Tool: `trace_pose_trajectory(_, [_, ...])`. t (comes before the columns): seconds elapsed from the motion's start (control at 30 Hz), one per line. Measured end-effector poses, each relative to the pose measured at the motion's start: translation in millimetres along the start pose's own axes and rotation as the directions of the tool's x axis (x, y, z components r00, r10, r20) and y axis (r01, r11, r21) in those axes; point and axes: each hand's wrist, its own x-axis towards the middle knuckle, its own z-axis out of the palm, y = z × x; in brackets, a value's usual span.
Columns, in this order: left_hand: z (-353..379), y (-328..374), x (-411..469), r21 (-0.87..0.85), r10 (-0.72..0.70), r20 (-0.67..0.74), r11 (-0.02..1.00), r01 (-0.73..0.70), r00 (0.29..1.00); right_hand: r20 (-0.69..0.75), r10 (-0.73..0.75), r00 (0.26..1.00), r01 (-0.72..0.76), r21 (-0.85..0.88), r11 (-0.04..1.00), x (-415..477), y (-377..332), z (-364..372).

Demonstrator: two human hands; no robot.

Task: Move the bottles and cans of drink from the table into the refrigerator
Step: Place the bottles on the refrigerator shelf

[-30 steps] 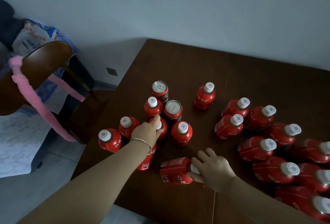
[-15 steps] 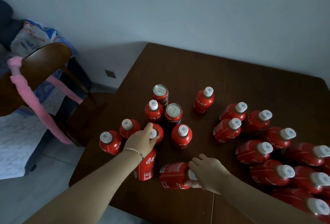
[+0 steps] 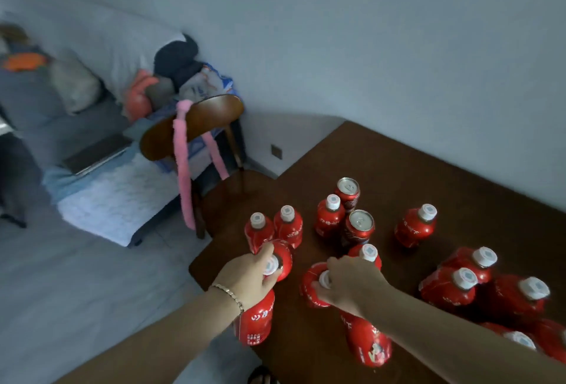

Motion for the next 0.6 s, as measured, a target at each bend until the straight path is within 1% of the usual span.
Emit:
trace_pose_trajectory(0.03, [-5, -2, -13, -0.016, -0.047, -0.04, 0.999, 0.047, 0.998, -0.009, -0.041, 0.999, 0.041, -0.026, 0.999, -1, -8, -8])
trace_pose_trajectory(0.1, [-17, -5, -50, -0.081, -0.192, -0.111, 0.98, 0.184, 0.975, -0.025, -0.153, 0.988, 0.15, -0.105, 0.983, -5, -31, -22])
trace_pose_trajectory(0.17, [-32, -8, -85, -0.157, -0.341, -0.168, 0.935, 0.316, 0.925, -0.036, -0.259, 0.965, 0.251, -0.144, 0.957, -11, -57, -31])
trace_pose_trajectory(0.2, [-40, -11, -110, -0.194, -0.424, -0.2, 0.901, 0.388, 0.883, -0.019, -0.32, 0.947, 0.312, -0.171, 0.934, -17, -76, -35])
trace_pose_trajectory(0.3, [-58, -20, -178, -0.272, -0.609, -0.264, 0.791, 0.548, 0.748, -0.012, -0.475, 0.88, 0.453, -0.278, 0.847, -39, -137, -46])
trace_pose_trajectory(0.37, [-63, -25, -232, -0.294, -0.694, -0.314, 0.719, 0.629, 0.648, 0.03, -0.557, 0.83, 0.527, -0.369, 0.765, -61, -186, -45])
trace_pose_trajectory(0.43, [-65, -27, -286, -0.327, -0.751, -0.355, 0.658, 0.678, 0.557, 0.066, -0.614, 0.787, 0.577, -0.432, 0.693, -86, -232, -38])
trace_pose_trajectory(0.5, [-62, -27, -358, -0.372, -0.817, -0.381, 0.564, 0.737, 0.434, 0.073, -0.728, 0.682, 0.67, -0.463, 0.581, -124, -286, -22])
trace_pose_trajectory(0.57, [-56, -22, -422, -0.403, -0.865, -0.398, 0.465, 0.788, 0.307, 0.079, -0.836, 0.543, 0.767, -0.452, 0.456, -165, -330, -4])
trace_pose_trajectory(0.6, [-51, -15, -463, -0.421, -0.886, -0.404, 0.401, 0.814, 0.227, 0.093, -0.874, 0.477, 0.807, -0.44, 0.394, -193, -357, 9])
